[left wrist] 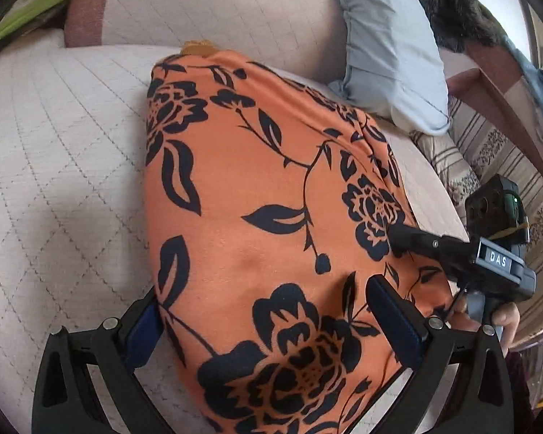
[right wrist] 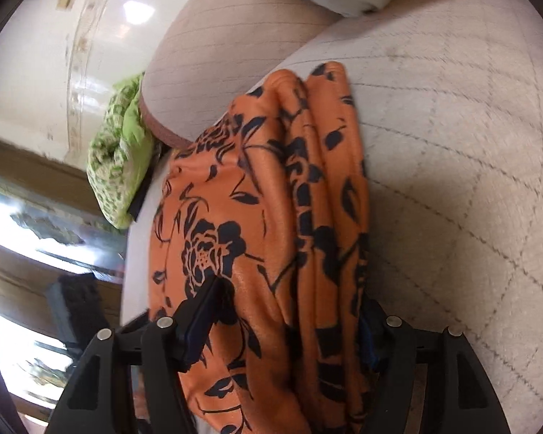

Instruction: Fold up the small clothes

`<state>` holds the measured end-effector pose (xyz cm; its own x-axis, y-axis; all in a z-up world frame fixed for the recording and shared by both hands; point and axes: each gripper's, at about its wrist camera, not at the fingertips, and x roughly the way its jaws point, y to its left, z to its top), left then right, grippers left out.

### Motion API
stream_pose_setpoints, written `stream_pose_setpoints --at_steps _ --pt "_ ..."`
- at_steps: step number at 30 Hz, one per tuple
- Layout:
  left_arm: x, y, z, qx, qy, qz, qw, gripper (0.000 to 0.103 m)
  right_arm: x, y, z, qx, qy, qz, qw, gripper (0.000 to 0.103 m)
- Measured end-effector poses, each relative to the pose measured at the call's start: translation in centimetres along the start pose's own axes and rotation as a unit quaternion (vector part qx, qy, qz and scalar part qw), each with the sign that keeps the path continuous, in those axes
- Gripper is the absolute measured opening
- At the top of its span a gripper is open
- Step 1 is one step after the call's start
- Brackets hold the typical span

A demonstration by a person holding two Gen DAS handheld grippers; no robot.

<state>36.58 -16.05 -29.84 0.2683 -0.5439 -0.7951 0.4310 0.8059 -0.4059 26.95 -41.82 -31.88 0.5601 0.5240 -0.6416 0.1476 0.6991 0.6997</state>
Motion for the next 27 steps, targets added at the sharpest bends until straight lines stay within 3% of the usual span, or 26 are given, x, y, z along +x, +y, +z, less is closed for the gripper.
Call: stream_pose_setpoints --at_steps 3,10,17,27 --pt "0.3 -0.2 -0.2 0.005 -0.003 0.014 0.9999 0.078 0.3 0.4 -0.3 -0.003 -0.001 0.001 1.000 0.056" --pt "-0.8 -0.2 0.2 0.009 -0.020 0.009 0.9997 0.046 0.4 2.4 -0.7 -0.019 -0.015 -0.027 0.999 0.044" --pt "-2.2 -0.1 0.0 0.011 -0.022 0.014 0.9996 0.037 -1.1 6.7 -1.6 -0.046 -0.039 -0.020 0.998 0.042" --pt "-11.6 1.2 -2.0 0.019 -0.076 0.029 0.9965 0.036 -2.7 12.8 -5.7 -0.078 -0.036 0.019 0.996 0.041"
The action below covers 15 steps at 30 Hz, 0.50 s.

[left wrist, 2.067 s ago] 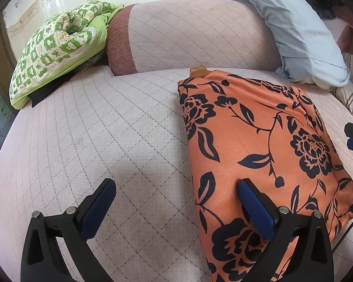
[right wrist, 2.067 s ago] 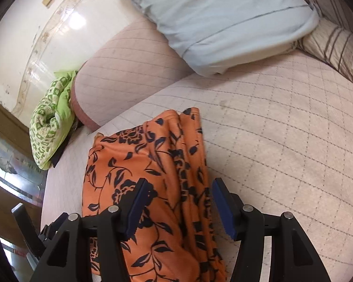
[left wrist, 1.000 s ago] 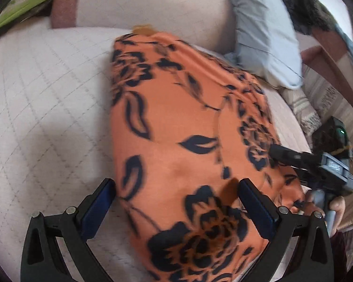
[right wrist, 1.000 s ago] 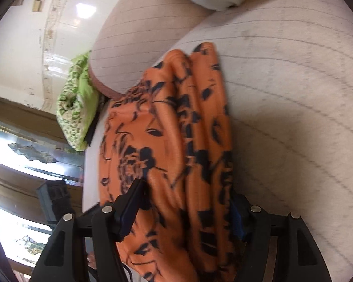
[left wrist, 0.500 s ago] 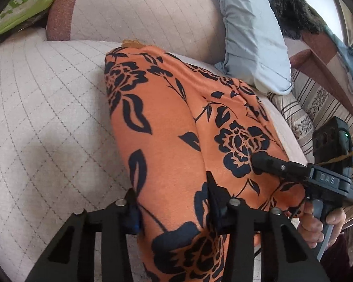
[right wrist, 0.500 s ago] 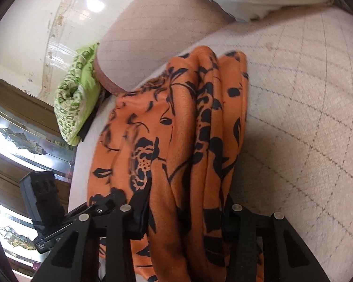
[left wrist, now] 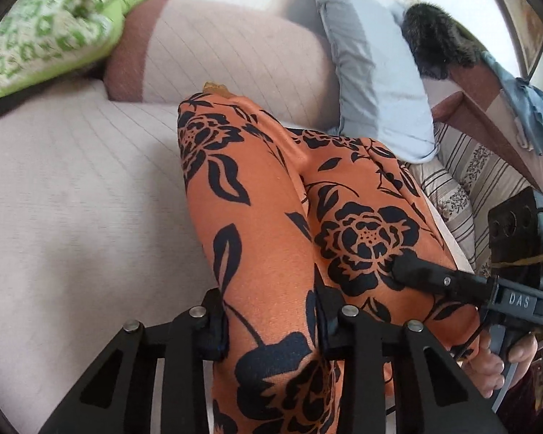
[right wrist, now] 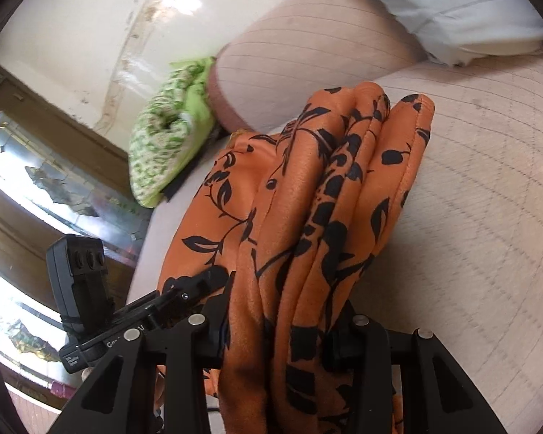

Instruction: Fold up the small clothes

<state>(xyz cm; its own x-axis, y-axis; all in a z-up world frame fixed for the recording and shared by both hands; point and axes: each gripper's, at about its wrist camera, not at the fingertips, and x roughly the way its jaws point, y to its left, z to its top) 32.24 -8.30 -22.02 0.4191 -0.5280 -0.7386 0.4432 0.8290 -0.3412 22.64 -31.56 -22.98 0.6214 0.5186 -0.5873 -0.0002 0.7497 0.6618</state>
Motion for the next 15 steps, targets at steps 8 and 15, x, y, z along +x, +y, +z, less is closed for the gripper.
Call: stream_pose_setpoints --at_steps 8,15 --pt "-6.7 3.3 -5.0 0.000 -0.011 0.039 0.9992 0.036 1.9 5.9 -5.1 -0.016 0.017 0.044 0.999 0.041" --pt "-11.4 3.6 -11.3 -0.025 -0.008 0.053 0.9982 0.036 1.3 7.7 -12.4 0.019 0.043 0.066 0.997 0.041"
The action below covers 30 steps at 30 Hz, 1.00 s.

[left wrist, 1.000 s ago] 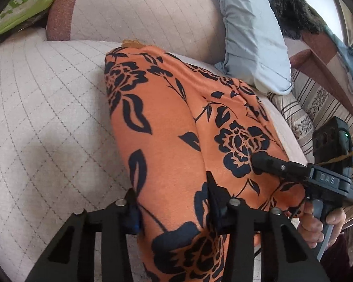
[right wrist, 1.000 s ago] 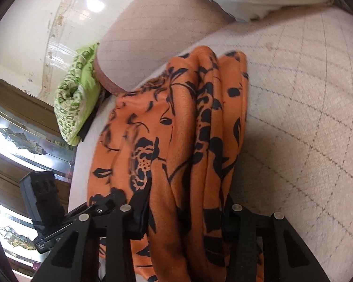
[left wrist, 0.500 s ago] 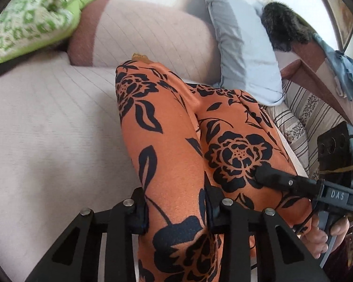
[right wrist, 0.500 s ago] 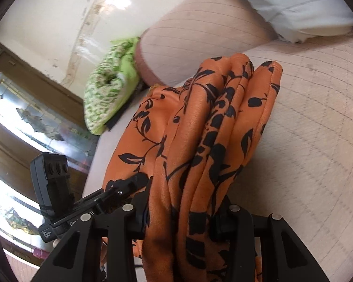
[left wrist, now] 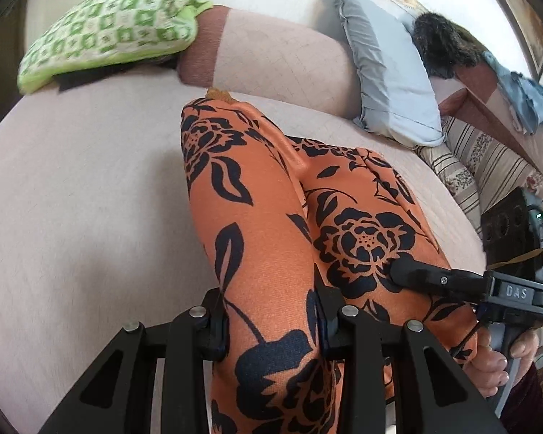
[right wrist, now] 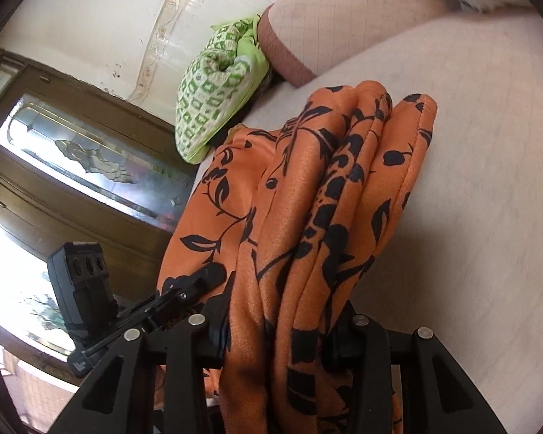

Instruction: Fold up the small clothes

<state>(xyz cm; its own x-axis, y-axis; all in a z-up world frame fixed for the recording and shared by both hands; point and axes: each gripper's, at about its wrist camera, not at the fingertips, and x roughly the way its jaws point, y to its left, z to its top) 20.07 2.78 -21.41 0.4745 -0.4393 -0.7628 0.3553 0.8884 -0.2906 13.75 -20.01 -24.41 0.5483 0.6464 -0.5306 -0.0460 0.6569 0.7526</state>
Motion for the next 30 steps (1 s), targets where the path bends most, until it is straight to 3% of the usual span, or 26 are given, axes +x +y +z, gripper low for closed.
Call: stream_pose_setpoints --at_steps 2,4,5,7,8,10,11,14,17,19,22,24,25,30 --pt "-0.2 0.5 -1.8 -0.020 0.006 0.001 0.9998 0.036 -0.4 -0.4 -1.9 0.014 0.001 0.014 1.000 0.041" --pt "1.2 1.2 -3.1 -0.037 0.038 0.009 0.9985 0.040 -0.4 -1.4 -3.8 0.028 0.006 0.007 1.000 0.041" --pt "2.4 1.7 -3.7 -0.052 0.067 0.026 0.9961 0.043 -0.2 -2.2 -4.6 0.040 0.013 -0.007 0.999 0.041" --pt "2.8 2.1 -4.7 -0.058 0.079 0.040 0.9943 0.055 0.7 -4.1 -6.3 0.060 0.034 -0.054 0.996 0.047" --pt "2.5 1.9 -4.9 -0.055 0.074 0.048 0.9946 0.056 1.0 -5.0 -6.9 0.063 0.039 -0.078 0.994 0.054" --pt "1.1 1.2 -5.2 -0.036 0.063 0.077 0.9944 0.057 0.4 -5.5 -7.1 0.075 0.033 -0.064 0.995 0.058" --pt "0.5 0.9 -5.4 -0.027 0.058 0.085 0.9943 0.057 -0.1 -5.1 -6.8 0.072 0.033 -0.079 0.994 0.060" --pt "-1.5 -0.2 -5.8 0.004 0.033 0.121 0.9920 0.058 -2.6 -2.2 -5.1 0.005 -0.009 -0.127 0.992 0.060" --pt "-2.0 -0.7 -6.2 0.026 0.022 0.157 0.9870 0.063 -4.5 0.7 -4.0 -0.052 -0.049 -0.122 0.990 0.060" --pt "-0.6 -0.5 -6.7 0.037 0.039 0.197 0.9790 0.067 -4.2 2.6 -3.6 -0.090 -0.049 -0.113 0.988 0.058" --pt "0.8 -0.5 -6.9 0.031 0.044 0.207 0.9770 0.067 -1.4 2.6 -3.4 -0.092 -0.013 -0.102 0.990 0.048" --pt "0.5 -1.0 -6.7 0.037 0.047 0.213 0.9752 0.067 2.9 -0.6 -3.1 -0.070 0.045 -0.160 0.984 0.036" --pt "0.0 -1.3 -6.7 0.041 0.049 0.217 0.9741 0.067 3.9 -1.6 -2.9 -0.061 0.046 -0.165 0.983 0.034" --pt "-3.5 -3.2 -5.5 0.056 0.010 0.242 0.9686 0.067 1.2 -0.2 -1.7 -0.046 0.035 -0.141 0.988 0.035"
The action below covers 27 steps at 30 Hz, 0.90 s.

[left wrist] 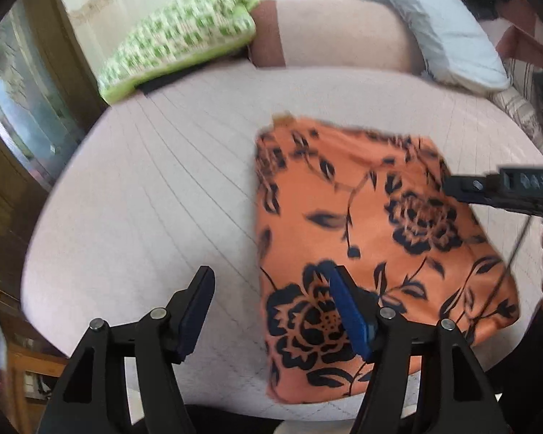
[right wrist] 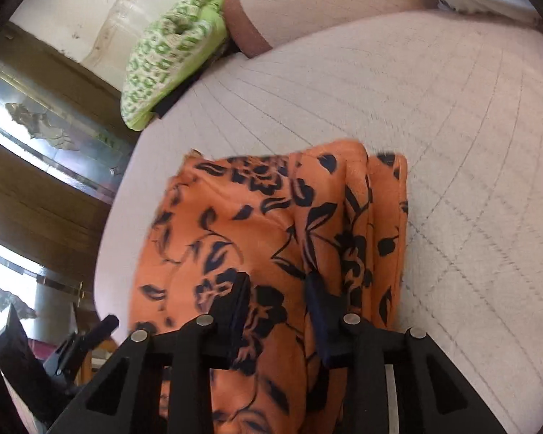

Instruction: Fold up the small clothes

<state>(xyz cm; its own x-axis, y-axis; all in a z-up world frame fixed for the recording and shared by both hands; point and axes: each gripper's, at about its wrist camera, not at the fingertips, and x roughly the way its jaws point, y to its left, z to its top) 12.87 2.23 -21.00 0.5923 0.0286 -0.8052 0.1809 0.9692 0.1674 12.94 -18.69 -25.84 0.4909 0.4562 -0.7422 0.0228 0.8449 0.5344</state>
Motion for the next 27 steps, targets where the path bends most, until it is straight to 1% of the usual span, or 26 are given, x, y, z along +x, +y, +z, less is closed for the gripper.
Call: stream_pose_setpoints --at_steps 2,4,5,8,9,12,13,14,15,16,17,19,22,23,26,27 --pt "-2.4 0.0 0.7 -0.008 -0.029 0.005 0.9995 0.068 -2.6 0.6 -0.5 -0.028 -0.021 -0.011 0.999 0.035" --pt "-4.3 0.1 1.2 -0.014 -0.051 0.010 0.9985 0.076 -5.3 1.6 -1.4 -0.061 -0.040 -0.015 0.997 0.035" --pt "-5.8 0.1 1.5 -0.017 -0.069 0.016 0.9973 0.077 -7.0 2.4 -2.2 -0.083 -0.055 -0.023 0.995 0.035" --pt "-8.4 -0.2 2.4 -0.017 -0.106 0.024 0.9939 0.082 -10.8 4.1 -4.0 -0.132 -0.088 -0.046 0.986 0.036" --pt "-9.5 -0.4 2.6 -0.016 -0.117 0.029 0.9926 0.084 -11.9 4.5 -4.6 -0.144 -0.095 -0.051 0.984 0.037" --pt "-12.0 -0.9 3.2 -0.013 -0.144 0.038 0.9888 0.087 -15.1 5.6 -6.7 -0.172 -0.119 -0.066 0.976 0.038" --pt "-12.7 -1.1 3.4 -0.012 -0.148 0.041 0.9881 0.090 -15.7 6.0 -6.9 -0.176 -0.126 -0.069 0.974 0.038" --pt "-13.3 -1.3 3.4 -0.013 -0.152 0.043 0.9874 0.091 -16.7 6.1 -7.6 -0.180 -0.135 -0.075 0.971 0.040" --pt "-13.8 -1.4 3.4 -0.013 -0.155 0.046 0.9868 0.091 -17.7 6.4 -8.3 -0.180 -0.148 -0.084 0.969 0.054" --pt "-14.4 -1.6 3.4 -0.015 -0.158 0.048 0.9862 0.091 -18.3 6.7 -8.7 -0.176 -0.158 -0.087 0.968 0.058" --pt "-14.8 -1.7 3.5 -0.015 -0.160 0.048 0.9858 0.091 -18.9 6.9 -9.2 -0.169 -0.169 -0.087 0.967 0.060" --pt "-15.7 -2.0 3.5 -0.015 -0.164 0.049 0.9852 0.091 -19.7 7.4 -9.9 -0.166 -0.179 -0.088 0.966 0.060" --pt "-16.6 -2.2 3.5 -0.022 -0.165 0.053 0.9847 0.092 -20.6 8.4 -10.8 -0.170 -0.206 -0.133 0.954 0.060" --pt "-16.8 -2.2 3.5 -0.026 -0.164 0.053 0.9847 0.092 -20.8 8.6 -10.8 -0.171 -0.209 -0.142 0.952 0.060" --pt "-17.2 -2.2 3.3 -0.031 -0.165 0.064 0.9838 0.096 -21.0 8.5 -10.7 -0.166 -0.213 -0.137 0.953 0.060" --pt "-17.3 -2.2 3.3 -0.032 -0.165 0.070 0.9833 0.099 -21.0 8.5 -10.7 -0.164 -0.212 -0.136 0.954 0.060"
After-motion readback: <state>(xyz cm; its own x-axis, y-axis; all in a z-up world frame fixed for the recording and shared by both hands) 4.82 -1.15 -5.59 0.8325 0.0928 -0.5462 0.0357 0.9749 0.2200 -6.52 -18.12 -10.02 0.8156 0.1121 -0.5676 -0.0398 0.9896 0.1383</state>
